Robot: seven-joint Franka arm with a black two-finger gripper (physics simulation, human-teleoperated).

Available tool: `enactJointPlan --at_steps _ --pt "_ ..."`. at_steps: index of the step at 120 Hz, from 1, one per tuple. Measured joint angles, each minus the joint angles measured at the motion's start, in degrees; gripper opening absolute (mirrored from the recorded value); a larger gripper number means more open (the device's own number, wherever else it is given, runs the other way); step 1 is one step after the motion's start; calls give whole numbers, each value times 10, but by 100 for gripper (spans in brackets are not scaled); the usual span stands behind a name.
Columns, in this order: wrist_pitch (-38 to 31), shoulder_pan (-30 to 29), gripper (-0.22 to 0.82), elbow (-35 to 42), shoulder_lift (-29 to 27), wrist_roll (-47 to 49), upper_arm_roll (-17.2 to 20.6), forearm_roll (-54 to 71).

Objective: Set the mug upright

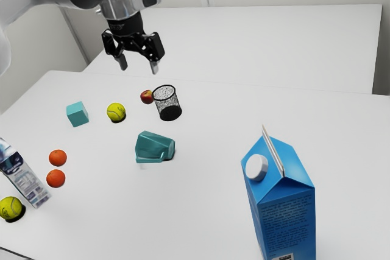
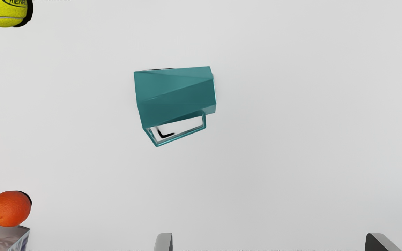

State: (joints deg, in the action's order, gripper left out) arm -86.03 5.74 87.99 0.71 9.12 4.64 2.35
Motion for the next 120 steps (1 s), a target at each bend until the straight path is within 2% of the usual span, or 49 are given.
enactJointPlan --at_steps 36,74,87,100,110,120 --pt "3 13 60 5 -5 2 7 -1" --pt "11 11 60 26 6 3 3 -87" --pt "12 -25 60 52 19 1 2 -111" --pt "-2 -103 60 64 29 -19 1 -126" --pt "-31 -157 60 93 30 -50 1 -131" --pt "-68 -183 60 122 30 -88 2 -139"
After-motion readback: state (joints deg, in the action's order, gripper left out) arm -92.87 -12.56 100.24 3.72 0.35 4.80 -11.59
